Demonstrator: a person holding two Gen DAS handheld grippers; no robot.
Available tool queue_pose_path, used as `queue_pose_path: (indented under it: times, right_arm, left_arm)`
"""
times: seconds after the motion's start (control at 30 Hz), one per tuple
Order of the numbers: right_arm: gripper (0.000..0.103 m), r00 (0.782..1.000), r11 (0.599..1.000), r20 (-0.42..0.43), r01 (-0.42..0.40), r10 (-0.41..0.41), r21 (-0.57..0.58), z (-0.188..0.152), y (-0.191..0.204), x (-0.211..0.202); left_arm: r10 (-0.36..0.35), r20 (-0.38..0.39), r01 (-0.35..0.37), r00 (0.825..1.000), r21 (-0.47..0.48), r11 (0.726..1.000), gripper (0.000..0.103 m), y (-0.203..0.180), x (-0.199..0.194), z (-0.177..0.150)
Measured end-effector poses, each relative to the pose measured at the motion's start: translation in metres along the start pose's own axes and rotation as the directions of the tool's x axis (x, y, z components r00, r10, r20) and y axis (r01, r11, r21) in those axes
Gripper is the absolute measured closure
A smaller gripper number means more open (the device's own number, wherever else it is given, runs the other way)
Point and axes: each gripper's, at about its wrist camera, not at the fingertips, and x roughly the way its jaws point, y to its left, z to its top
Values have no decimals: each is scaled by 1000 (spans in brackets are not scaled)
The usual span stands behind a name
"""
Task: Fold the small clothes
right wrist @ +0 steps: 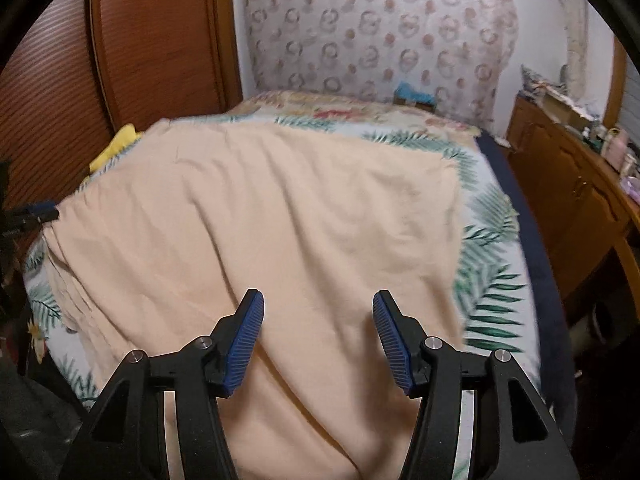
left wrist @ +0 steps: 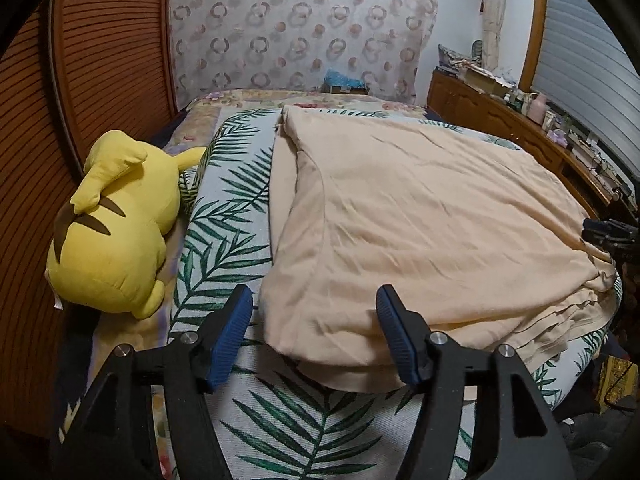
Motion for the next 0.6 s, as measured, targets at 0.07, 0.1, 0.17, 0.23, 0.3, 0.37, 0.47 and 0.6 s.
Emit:
queue_pose_path:
  times: [0.07,0.1,0.17,0.23,0.3,0.37,0.47,0.6]
  right_arm:
    - [44,1000,1000,-18,2,-2,-19,1,2,10]
    - [44,1000,1000,-27,5,-6,-26,1,4,15]
    - [44,999,999,-49,7,-9,-35,0,6,24]
    - [43,999,999,-38,7,-8,-42,4,6,24]
    - [42,999,999,-39,3,-5,-43,4,6,24]
    - [40,999,999,-38,-3,1,-46,4,5,23]
    - [30,999,998,-42,-21,18,-60,3,9,25]
    - [24,999,997,-48,-27,23,-71,0,13,27]
  left_arm:
    - [10,-4,-10,1000,-4,1000,38,1,1,-1]
    - [15,-6,-16,1000,-10,1000,38,1,2,-2]
    - [16,-14,-16,1000,-20,1000,38,2,4,-2]
    - [14,-22,-15,1000,-26,1000,38,4,6,-3]
    - [17,-32,-18,999,-25,1000,38,4,8,-5]
    - [19,-39,-20,999,-24,1000,38,4,9,-6]
    - [13,-51,-15,999,-37,999,38,6,11,-10]
    - [13,-44,-14,999,-35,999,36,6,10,-12]
